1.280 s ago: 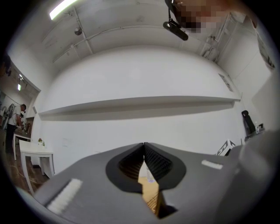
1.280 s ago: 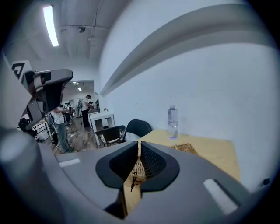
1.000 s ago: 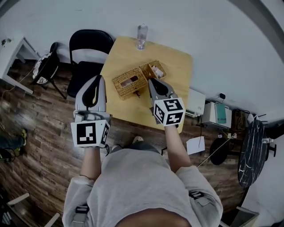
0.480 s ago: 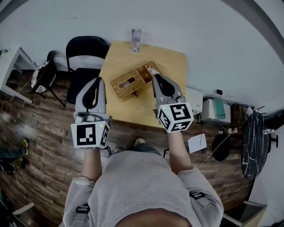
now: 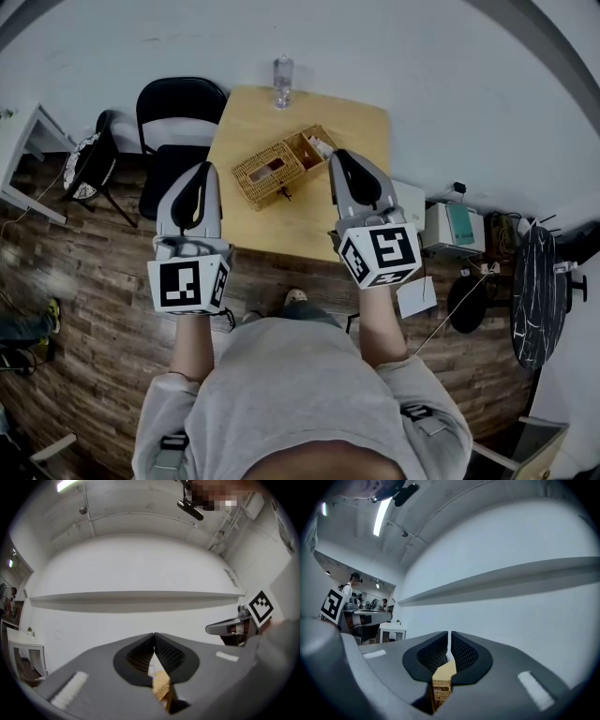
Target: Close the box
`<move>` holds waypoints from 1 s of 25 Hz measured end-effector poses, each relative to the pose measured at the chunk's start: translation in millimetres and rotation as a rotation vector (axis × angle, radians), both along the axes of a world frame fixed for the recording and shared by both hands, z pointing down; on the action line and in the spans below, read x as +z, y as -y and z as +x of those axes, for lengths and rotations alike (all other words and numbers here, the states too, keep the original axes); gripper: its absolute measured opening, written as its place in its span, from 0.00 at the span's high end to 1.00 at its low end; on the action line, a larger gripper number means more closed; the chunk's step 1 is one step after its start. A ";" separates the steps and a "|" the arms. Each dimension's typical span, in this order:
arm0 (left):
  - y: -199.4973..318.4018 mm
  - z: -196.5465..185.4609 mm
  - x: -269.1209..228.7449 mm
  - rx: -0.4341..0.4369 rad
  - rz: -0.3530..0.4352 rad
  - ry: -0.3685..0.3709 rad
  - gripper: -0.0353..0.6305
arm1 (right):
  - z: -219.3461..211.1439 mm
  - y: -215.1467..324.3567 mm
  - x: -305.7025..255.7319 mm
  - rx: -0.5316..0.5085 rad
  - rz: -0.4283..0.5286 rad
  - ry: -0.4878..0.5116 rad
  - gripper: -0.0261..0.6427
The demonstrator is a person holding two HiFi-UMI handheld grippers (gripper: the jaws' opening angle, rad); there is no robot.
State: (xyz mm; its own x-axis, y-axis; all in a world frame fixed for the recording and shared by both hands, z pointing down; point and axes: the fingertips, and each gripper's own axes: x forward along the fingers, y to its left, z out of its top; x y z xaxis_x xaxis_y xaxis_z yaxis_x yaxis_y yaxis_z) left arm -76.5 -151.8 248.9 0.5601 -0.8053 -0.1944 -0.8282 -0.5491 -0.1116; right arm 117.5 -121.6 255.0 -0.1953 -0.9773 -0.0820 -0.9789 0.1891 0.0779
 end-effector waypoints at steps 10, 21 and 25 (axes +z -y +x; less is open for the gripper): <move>-11.6 -6.2 -1.0 0.011 0.002 -0.012 0.86 | -1.0 -25.3 -11.7 0.040 0.037 -0.007 0.92; -15.9 -11.2 1.0 0.021 -0.003 -0.022 0.86 | -0.3 -38.6 -13.9 0.080 0.055 -0.021 0.92; -17.9 -10.9 0.2 0.023 -0.001 -0.026 0.86 | 0.3 -41.5 -15.4 0.090 0.060 -0.021 0.92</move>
